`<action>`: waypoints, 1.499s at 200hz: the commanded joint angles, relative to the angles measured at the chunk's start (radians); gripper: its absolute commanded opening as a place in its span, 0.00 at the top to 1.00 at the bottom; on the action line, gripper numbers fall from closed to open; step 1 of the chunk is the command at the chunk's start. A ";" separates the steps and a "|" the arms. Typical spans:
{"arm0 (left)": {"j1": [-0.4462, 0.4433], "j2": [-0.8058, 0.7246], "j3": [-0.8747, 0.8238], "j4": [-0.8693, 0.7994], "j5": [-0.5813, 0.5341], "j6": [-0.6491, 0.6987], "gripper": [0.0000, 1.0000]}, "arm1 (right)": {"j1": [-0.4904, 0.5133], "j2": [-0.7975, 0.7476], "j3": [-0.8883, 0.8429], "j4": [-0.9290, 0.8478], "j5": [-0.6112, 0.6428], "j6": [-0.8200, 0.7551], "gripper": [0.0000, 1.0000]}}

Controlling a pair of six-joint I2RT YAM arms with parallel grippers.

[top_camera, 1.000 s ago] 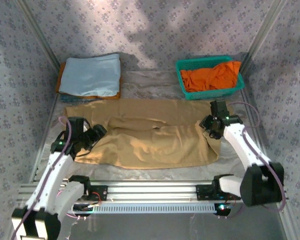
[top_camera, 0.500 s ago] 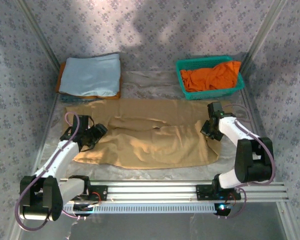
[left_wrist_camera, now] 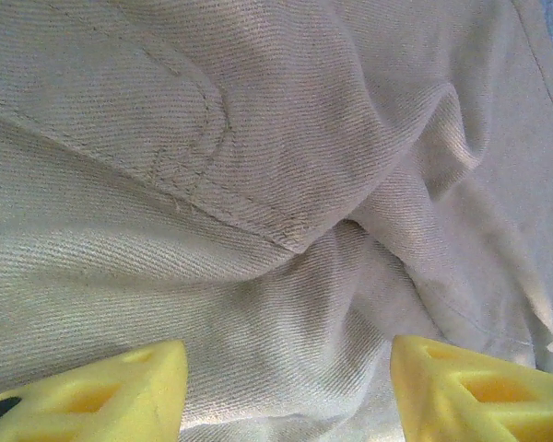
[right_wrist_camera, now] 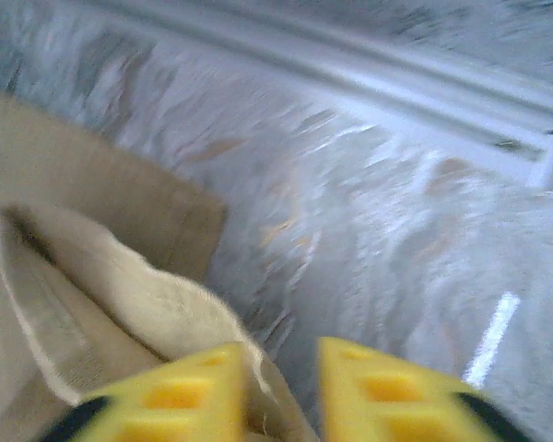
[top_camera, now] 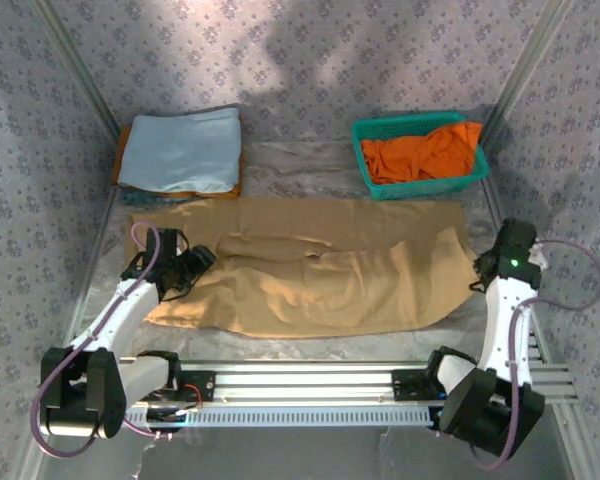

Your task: Fold and stack the trousers

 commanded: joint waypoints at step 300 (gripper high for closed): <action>0.020 0.129 -0.003 0.002 -0.138 -0.012 0.26 | 0.914 0.515 -0.226 0.257 -0.092 0.312 0.49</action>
